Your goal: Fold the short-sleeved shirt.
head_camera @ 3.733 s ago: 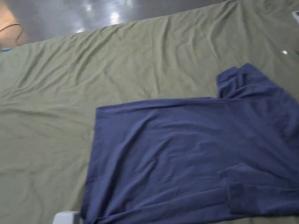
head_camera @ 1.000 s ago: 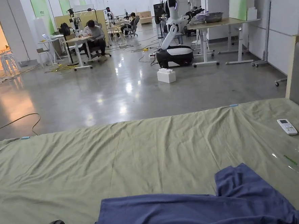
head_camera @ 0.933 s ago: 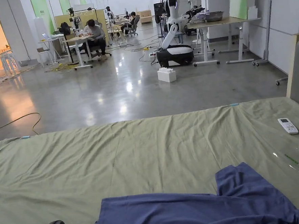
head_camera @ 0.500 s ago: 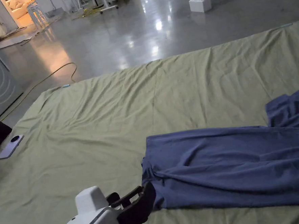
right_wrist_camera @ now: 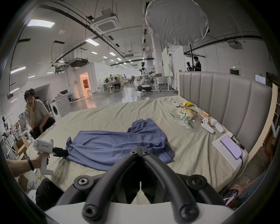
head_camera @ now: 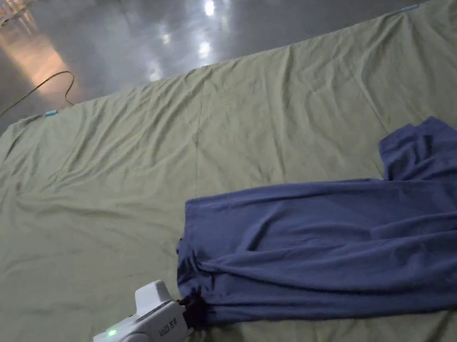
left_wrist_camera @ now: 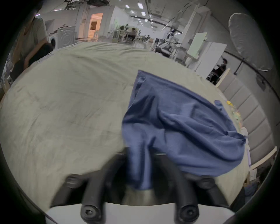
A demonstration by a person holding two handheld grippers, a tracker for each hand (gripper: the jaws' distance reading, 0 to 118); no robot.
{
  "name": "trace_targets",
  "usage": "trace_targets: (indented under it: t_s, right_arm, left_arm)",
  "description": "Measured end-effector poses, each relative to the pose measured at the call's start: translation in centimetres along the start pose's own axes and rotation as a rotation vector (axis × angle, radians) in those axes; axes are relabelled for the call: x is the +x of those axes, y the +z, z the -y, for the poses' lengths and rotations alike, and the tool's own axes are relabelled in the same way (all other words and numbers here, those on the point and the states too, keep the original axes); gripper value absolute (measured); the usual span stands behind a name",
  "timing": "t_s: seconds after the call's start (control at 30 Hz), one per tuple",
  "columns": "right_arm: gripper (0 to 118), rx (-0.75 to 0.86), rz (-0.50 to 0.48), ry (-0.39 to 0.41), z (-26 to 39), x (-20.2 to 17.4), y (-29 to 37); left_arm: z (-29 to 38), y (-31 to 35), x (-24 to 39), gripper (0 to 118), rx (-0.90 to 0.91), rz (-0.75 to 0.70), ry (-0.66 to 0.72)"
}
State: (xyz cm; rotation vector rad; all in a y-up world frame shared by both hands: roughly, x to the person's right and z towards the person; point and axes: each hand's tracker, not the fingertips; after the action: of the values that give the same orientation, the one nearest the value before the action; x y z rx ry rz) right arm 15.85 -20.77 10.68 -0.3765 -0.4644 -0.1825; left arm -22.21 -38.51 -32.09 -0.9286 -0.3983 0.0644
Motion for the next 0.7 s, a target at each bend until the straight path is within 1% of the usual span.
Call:
trace_targets:
  t_s: [0.03, 0.07, 0.1, 0.17, 0.23, 0.27, 0.3, 0.33, 0.37, 0.4, 0.43, 0.47, 0.5, 0.53, 0.57, 0.63, 0.67, 0.7]
  right_arm:
    - [0, -0.004, 0.004, 0.002, 0.1, 0.1, -0.2]
    - [0, -0.010, 0.007, 0.004, 0.1, 0.3, -0.5]
    - [0, -0.021, 0.012, 0.007, 0.1, 0.4, -0.9]
    - [0, -0.051, 0.028, 0.013, 0.2, 0.7, -2.2]
    - [0, -0.069, 0.046, 0.000, 0.6, 1.6, -4.6]
    - [1, -0.083, 0.049, -0.020, 2.0, 3.4, -6.5]
    - [3, -0.140, 0.045, -0.091, 3.1, 4.7, -8.3]
    - [17, -0.151, 0.046, -0.118, 3.8, 5.9, -10.5]
    - [51, -0.206, 0.045, -0.164, 4.6, 6.8, -12.5]
    - [72, -0.243, 0.066, -0.199, 5.3, 7.9, -14.6]
    - [74, -0.256, 0.085, -0.242, 5.8, 8.7, -16.3]
    - [71, -0.260, 0.109, -0.260, 6.2, 9.3, -18.0]
    - [71, -0.276, 0.128, -0.257, 6.6, 9.8, -19.7]
    - [71, -0.306, 0.163, -0.240, 7.0, 9.9, -21.2]
    - [71, -0.355, 0.191, -0.199, 7.5, 10.0, -22.8]
    - [71, -0.438, 0.218, -0.157, 8.6, 10.0, -25.1]
    - [70, -0.439, 0.231, -0.127, 8.9, 9.2, -25.4]
    - [68, -0.384, 0.243, -0.073, 8.5, 8.3, -25.0]
  left_arm:
    - [-0.1, 0.0, 0.5, 10, 0.003, 0.028, 0.003]
    - [-0.2, -0.2, 0.9, 10, 0.014, 0.017, -0.016]
    - [-0.1, -0.6, 1.1, 10, -0.011, -0.011, -0.063]
    - [-0.3, -0.9, 1.5, 9, -0.032, -0.024, -0.116]
    - [-0.6, -1.1, 1.8, 9, -0.046, -0.029, -0.117]
    - [-0.8, -1.1, 1.8, 9, -0.054, -0.031, -0.113]
    - [-0.9, -0.6, 2.4, 9, -0.062, -0.032, -0.114]
    - [-0.9, -0.6, 2.5, 9, -0.068, -0.030, -0.119]
    - [-0.9, -0.5, 2.4, 9, -0.073, -0.028, -0.119]
    - [-1.0, -0.5, 2.4, 9, -0.078, -0.025, -0.116]
    - [-1.1, -0.3, 2.6, 9, -0.082, -0.023, -0.111]
    - [-1.2, -0.2, 2.6, 9, -0.084, -0.029, -0.112]
    - [-1.2, -0.2, 2.7, 9, -0.087, -0.028, -0.107]
    - [-1.2, -0.1, 2.8, 9, -0.088, -0.029, -0.106]
    - [-1.3, -0.1, 2.8, 9, -0.088, -0.031, -0.108]
    - [-1.1, 0.0, 3.1, 9, -0.093, -0.032, -0.111]
    - [-1.0, 0.0, 3.2, 9, -0.091, -0.034, -0.112]
    - [-1.2, -0.1, 3.2, 9, -0.090, -0.037, -0.113]
